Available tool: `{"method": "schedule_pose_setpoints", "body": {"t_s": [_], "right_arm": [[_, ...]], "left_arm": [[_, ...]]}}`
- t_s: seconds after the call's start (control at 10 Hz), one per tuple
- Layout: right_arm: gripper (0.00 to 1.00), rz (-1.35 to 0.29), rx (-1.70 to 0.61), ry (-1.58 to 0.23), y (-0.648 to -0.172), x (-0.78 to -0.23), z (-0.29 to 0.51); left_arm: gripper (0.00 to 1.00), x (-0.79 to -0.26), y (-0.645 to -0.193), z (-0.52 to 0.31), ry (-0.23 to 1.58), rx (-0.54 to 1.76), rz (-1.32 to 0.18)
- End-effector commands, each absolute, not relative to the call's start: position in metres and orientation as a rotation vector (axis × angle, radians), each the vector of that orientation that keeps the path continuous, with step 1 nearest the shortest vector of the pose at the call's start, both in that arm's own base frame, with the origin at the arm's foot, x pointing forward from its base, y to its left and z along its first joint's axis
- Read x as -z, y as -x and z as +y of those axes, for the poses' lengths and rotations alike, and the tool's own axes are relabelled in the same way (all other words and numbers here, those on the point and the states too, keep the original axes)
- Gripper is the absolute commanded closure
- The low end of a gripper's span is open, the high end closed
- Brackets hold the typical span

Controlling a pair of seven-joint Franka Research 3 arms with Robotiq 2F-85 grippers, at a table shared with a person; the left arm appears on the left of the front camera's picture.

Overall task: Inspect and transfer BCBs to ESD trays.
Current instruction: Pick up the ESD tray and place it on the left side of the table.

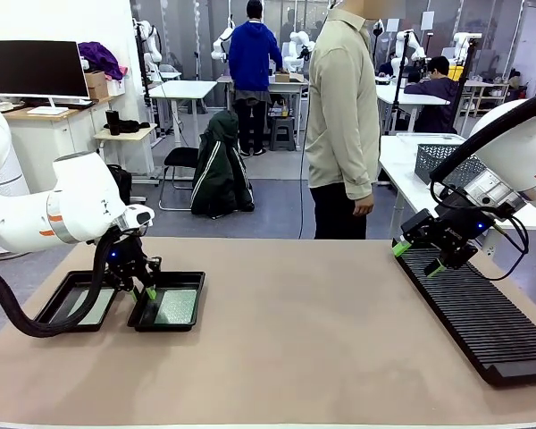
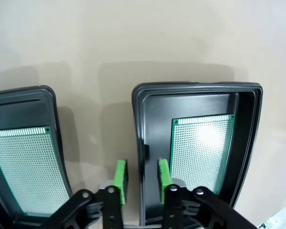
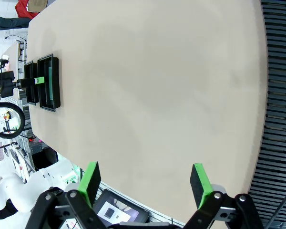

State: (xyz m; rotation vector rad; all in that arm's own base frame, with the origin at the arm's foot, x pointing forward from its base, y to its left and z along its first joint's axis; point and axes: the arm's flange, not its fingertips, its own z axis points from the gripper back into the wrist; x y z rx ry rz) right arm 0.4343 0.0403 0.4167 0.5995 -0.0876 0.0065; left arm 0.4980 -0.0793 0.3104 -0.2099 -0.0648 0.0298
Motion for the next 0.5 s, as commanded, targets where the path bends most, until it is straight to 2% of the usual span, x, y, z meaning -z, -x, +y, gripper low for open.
{"method": "schedule_pose_setpoints", "body": {"t_s": [0.0, 0.1, 0.2, 0.3, 0.4], "right_arm": [[0.00, -0.087, 0.014, -0.594, -0.4355, -0.4162, 0.0424], [0.00, -0.087, 0.014, -0.594, -0.4355, -0.4162, 0.0424], [0.00, -0.087, 0.014, -0.594, -0.4355, -0.4162, 0.0424], [0.00, -0.087, 0.014, -0.594, -0.4355, -0.4162, 0.0424], [0.00, -0.087, 0.014, -0.594, -0.4355, -0.4162, 0.0424]], "left_arm": [[0.00, -0.3121, -0.4935, -0.0789, 0.195, -0.028, -0.079], [0.00, -0.3127, -0.4926, -0.0793, 0.190, -0.029, -0.081], [0.07, -0.3140, -0.4918, -0.0797, 0.191, -0.024, -0.081], [0.00, -0.3148, -0.4913, -0.0803, 0.188, -0.022, -0.082], [0.00, -0.3192, -0.4900, -0.0810, 0.197, -0.032, -0.083]]}}
